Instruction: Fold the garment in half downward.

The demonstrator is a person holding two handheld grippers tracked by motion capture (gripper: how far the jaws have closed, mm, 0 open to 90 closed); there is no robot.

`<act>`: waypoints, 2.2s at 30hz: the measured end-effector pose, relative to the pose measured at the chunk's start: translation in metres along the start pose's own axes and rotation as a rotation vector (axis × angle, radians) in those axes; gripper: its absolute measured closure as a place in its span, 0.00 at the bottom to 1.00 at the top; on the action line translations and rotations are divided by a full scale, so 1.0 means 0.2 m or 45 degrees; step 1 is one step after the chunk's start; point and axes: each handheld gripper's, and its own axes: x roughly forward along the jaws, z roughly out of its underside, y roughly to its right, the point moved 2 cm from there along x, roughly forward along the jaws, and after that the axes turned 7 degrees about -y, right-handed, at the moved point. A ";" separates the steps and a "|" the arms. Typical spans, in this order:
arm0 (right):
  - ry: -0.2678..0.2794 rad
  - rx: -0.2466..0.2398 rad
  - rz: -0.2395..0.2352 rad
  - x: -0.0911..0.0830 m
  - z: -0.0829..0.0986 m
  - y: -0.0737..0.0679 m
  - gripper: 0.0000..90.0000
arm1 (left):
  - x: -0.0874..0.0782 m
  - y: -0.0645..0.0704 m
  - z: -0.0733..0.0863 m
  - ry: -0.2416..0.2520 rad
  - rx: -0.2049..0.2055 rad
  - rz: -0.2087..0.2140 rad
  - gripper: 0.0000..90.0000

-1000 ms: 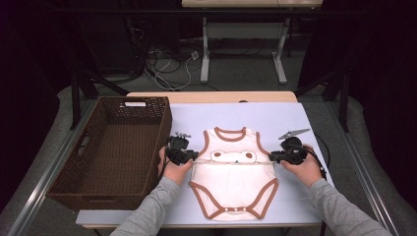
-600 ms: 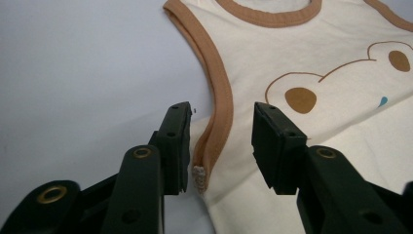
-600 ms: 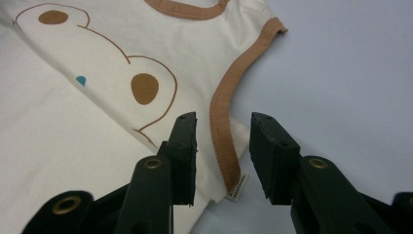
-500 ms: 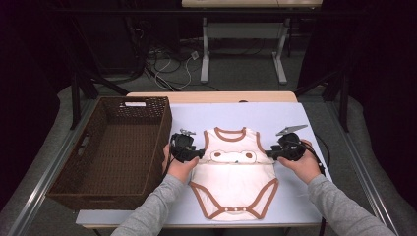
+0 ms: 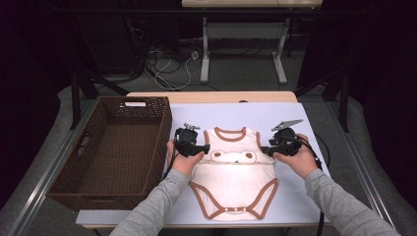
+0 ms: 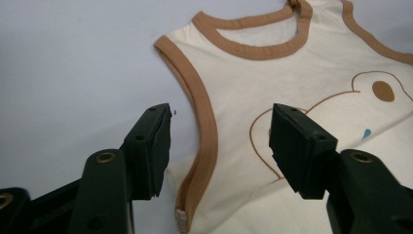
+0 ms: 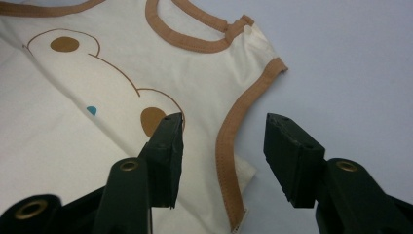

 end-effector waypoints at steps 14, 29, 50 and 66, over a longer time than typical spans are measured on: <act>0.016 -0.049 0.007 -0.02 -0.15 -0.02 0.43 | -0.01 0.02 -0.13 0.006 0.095 -0.006 0.42; 0.049 -0.085 0.058 -0.02 -0.31 0.00 0.42 | -0.03 0.02 -0.27 0.067 0.130 0.031 0.37; 0.064 -0.050 0.067 0.16 -0.43 0.07 0.46 | 0.14 -0.06 -0.40 0.041 0.095 0.057 0.40; 0.058 -0.023 0.096 0.29 -0.43 0.09 0.52 | 0.33 -0.15 -0.39 -0.058 0.069 0.013 0.57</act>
